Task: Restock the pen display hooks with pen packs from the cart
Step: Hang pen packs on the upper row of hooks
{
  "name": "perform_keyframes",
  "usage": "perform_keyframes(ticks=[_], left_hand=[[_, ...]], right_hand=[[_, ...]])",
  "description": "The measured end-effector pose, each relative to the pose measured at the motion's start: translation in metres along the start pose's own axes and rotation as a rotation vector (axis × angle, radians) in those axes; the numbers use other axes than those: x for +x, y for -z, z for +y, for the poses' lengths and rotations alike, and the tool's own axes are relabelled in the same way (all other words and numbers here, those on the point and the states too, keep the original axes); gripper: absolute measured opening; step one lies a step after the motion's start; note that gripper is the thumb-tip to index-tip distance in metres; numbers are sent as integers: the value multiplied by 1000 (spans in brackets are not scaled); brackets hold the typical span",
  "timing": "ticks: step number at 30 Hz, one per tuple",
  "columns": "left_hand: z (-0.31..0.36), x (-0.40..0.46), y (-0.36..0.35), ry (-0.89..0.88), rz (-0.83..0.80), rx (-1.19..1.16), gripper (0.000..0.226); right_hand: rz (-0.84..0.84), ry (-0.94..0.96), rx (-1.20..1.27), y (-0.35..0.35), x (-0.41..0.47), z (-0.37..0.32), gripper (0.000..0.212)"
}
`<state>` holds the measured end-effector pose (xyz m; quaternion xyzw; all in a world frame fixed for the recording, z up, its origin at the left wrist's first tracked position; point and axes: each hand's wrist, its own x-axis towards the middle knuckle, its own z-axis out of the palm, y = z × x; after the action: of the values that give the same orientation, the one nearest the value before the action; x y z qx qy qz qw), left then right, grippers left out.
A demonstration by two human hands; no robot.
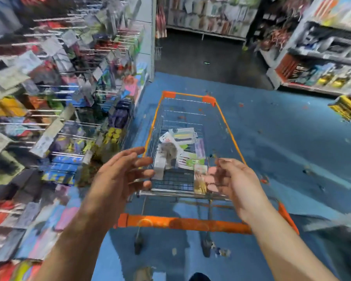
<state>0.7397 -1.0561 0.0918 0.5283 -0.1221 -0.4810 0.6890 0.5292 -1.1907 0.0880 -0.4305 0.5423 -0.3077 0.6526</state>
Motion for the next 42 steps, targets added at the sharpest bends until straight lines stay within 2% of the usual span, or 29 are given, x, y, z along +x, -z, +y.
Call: perform_keyframes(ticks=[8,17,24,29,33,36,39,40,42], left_hand=[[-5,87,-41,130,-46,85,28],[-72,207,-93,282,117,270,10],[-154,302,-86,427,349,347,11],[-226,359,-51,518,497,442,27],[-285,402,-14,554,534,568,18],[-319,420,6,547,579,560,18],[-352,429,20,526,719,685,33],[-362,431,24,503,762,730,34],[-375,439,27,454,815,698,34]], right_hand=[[60,-73,14,17,76,-9,8],[-35,-203,-67,26,232,6,9],[-117,-282,-168,-9,337,70,14],[-99,-383,-274,-31,387,139,13],[-75,-427,-316,-47,427,205,26],[-56,-415,-391,-65,459,249,24],[-145,-314,-441,-87,489,287,28],[-151,-208,-539,-93,497,300,31],[-35,157,-795,-103,513,321,42]])
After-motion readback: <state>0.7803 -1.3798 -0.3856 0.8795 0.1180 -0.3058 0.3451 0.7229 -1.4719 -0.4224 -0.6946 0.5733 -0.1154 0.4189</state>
